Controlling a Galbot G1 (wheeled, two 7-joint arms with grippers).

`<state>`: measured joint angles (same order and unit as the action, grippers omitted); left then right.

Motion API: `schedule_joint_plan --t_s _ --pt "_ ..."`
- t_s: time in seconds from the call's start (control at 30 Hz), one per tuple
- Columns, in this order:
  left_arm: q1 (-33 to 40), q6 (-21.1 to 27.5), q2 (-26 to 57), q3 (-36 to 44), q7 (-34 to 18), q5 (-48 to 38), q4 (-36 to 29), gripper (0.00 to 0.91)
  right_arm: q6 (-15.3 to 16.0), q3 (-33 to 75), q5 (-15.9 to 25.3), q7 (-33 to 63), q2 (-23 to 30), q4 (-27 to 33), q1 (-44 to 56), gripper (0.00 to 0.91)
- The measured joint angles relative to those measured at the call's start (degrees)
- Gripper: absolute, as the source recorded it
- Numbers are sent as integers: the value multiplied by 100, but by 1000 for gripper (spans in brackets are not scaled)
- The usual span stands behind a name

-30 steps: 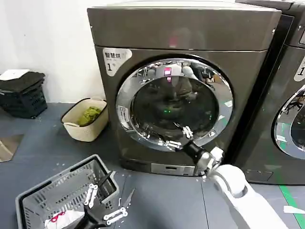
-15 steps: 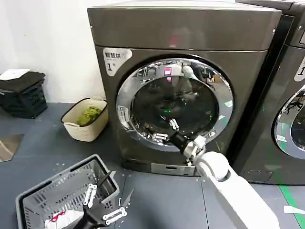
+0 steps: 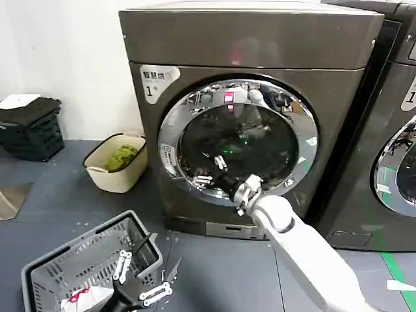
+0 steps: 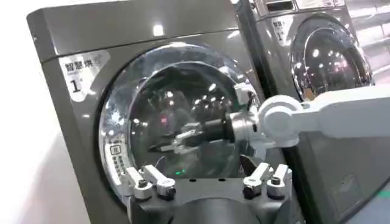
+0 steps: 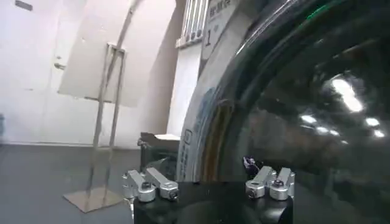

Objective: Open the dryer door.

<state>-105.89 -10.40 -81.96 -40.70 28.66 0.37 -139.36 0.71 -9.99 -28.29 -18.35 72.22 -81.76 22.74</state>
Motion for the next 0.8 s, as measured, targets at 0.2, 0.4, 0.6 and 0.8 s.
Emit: schedule_joint_plan --t_s 0.2,0.4,0.6,0.8 --pt "-18 -10 -19 -19 0 -2 -33 907 -27 -81 12 -40 206 317 -158 907" --pt "-43 -28 -36 -20 0 1 -34 907 -57 -110 34 -105 374 573 -278 907" --pt "-59 -33 -36 -35 2 2 -51 907 -79 -137 37 -259 491 802 -386 907" --pt "-82 -42 -37 -60 6 1 -75 907 -227 -196 -17 -607 534 964 -488 907"
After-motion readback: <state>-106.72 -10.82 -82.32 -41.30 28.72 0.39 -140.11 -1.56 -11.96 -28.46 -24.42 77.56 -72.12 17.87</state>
